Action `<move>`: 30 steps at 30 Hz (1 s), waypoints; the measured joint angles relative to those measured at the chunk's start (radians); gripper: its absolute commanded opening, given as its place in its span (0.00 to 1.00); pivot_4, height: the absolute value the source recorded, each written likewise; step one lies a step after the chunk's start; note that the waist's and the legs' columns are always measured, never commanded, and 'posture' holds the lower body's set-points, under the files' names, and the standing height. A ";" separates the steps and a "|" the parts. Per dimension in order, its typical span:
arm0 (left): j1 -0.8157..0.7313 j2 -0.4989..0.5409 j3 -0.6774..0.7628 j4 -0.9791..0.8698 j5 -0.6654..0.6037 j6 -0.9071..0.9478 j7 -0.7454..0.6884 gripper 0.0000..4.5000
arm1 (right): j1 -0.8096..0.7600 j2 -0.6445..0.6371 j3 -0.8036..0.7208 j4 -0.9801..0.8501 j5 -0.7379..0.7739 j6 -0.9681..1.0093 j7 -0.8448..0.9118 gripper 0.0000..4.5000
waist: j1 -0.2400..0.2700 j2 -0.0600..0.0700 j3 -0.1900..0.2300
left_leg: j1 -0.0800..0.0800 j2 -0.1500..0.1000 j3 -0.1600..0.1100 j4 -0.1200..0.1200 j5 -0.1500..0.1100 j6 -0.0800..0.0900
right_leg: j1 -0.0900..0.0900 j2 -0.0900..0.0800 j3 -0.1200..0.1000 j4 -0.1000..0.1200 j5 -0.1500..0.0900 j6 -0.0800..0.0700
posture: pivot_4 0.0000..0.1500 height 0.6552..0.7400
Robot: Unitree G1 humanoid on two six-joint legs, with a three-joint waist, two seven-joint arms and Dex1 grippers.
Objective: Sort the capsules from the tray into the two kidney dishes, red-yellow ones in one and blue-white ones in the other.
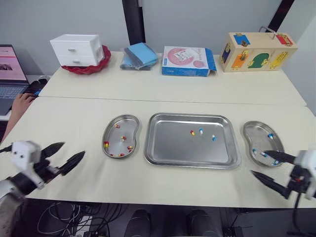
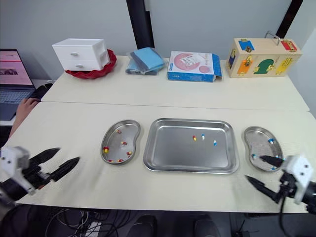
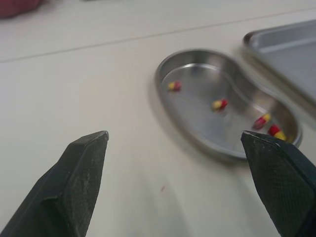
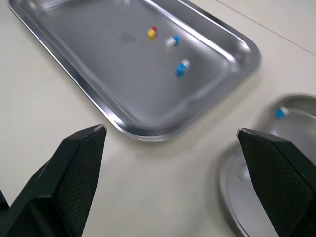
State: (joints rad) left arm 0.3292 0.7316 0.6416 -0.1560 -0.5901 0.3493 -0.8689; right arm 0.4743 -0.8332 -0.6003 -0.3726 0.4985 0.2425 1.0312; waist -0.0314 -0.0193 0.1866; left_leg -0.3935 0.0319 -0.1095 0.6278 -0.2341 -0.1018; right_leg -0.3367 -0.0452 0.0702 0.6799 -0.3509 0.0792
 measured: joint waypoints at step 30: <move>0.099 -0.028 -0.042 0.026 0.031 -0.034 -0.080 0.98 | 0.077 -0.050 -0.086 0.239 -0.124 -0.113 0.143 1.00 | 0.000 0.000 0.000 | -0.001 0.000 0.001 0.000 0.000 0.000 | 0.000 0.000 0.000 0.000 0.000 0.000 | 1.00 0.93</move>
State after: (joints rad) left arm 0.4280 0.7036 0.5994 -0.1296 -0.5587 0.3155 -0.9493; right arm 0.5510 -0.8830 -0.6868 -0.1338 0.3741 0.1300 1.1739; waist -0.0315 -0.0197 0.1868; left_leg -0.3940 0.0321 -0.1089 0.6274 -0.2342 -0.1020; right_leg -0.3368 -0.0453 0.0707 0.6795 -0.3512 0.0790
